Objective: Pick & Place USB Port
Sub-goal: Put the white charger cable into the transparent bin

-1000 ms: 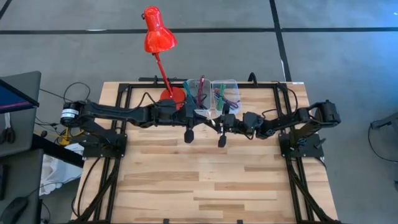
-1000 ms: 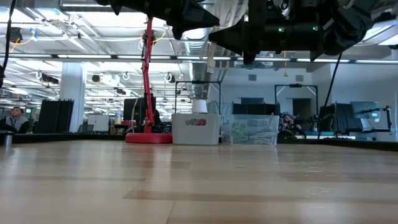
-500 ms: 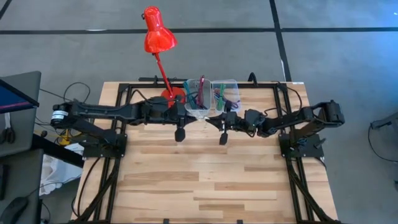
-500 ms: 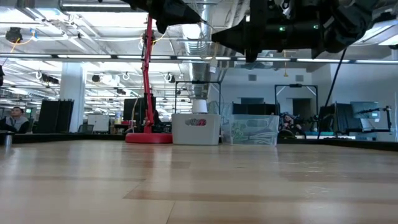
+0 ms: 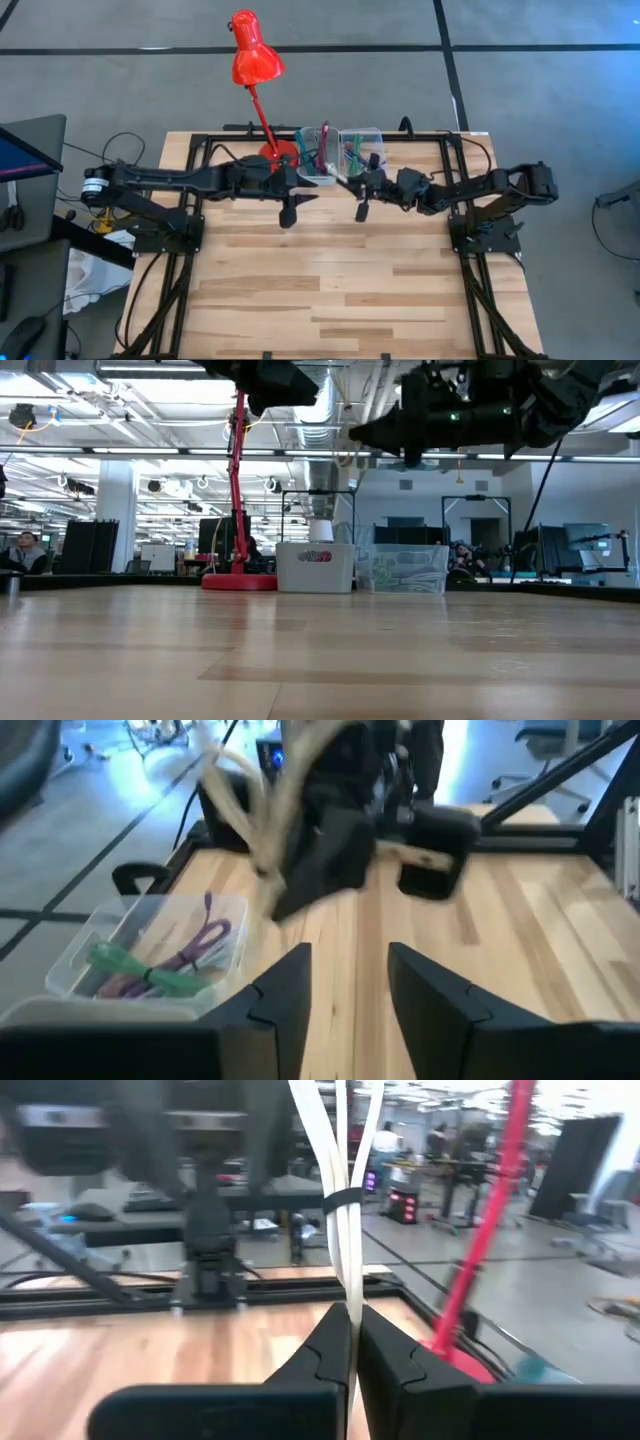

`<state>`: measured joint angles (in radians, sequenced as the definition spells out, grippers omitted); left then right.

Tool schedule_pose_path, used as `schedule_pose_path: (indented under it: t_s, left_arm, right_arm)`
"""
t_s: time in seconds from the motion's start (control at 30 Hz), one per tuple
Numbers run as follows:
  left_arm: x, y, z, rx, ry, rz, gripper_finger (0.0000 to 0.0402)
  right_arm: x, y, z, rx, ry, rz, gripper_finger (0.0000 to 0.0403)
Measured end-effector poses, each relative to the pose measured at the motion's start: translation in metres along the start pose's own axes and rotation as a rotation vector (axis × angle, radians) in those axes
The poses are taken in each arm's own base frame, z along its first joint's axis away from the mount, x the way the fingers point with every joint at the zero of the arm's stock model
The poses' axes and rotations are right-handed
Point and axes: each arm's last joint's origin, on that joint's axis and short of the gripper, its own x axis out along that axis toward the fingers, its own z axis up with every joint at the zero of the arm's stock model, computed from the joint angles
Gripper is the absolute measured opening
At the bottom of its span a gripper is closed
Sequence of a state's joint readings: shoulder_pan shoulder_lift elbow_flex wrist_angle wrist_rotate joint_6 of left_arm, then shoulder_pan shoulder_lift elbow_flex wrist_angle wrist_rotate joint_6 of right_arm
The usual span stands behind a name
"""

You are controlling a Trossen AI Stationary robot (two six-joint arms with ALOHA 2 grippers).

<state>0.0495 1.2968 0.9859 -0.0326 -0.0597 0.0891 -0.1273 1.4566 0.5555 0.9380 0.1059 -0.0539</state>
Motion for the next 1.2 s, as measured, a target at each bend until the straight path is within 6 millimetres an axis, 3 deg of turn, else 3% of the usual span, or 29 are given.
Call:
schedule_pose_path:
  t_s: [0.17, 0.4, 0.77, 1.0, 1.2]
  left_arm:
    - [-0.005, 0.005, -0.008, -0.013, 0.092, 0.010, 0.0148]
    - [-0.018, 0.006, -0.014, -0.008, 0.190, 0.004, 0.0127]
    - [-0.052, -0.003, 0.005, 0.032, 0.070, -0.030, 0.0106]
    - [-0.061, -0.010, 0.008, 0.044, 0.044, -0.063, 0.0106]
    - [-0.061, -0.013, 0.009, 0.046, 0.042, -0.072, 0.0105]
  right_arm:
    - [-0.017, -0.021, -0.010, 0.044, 0.028, -0.073, 0.0000]
    - [-0.040, -0.043, -0.019, 0.044, 0.084, -0.208, 0.0000]
    - [-0.051, -0.083, -0.035, 0.068, 0.258, -0.422, 0.0000]
    - [-0.062, -0.106, -0.046, 0.174, 0.346, -0.541, 0.0000]
    - [-0.065, -0.110, -0.053, 0.262, 0.402, -0.472, 0.0000]
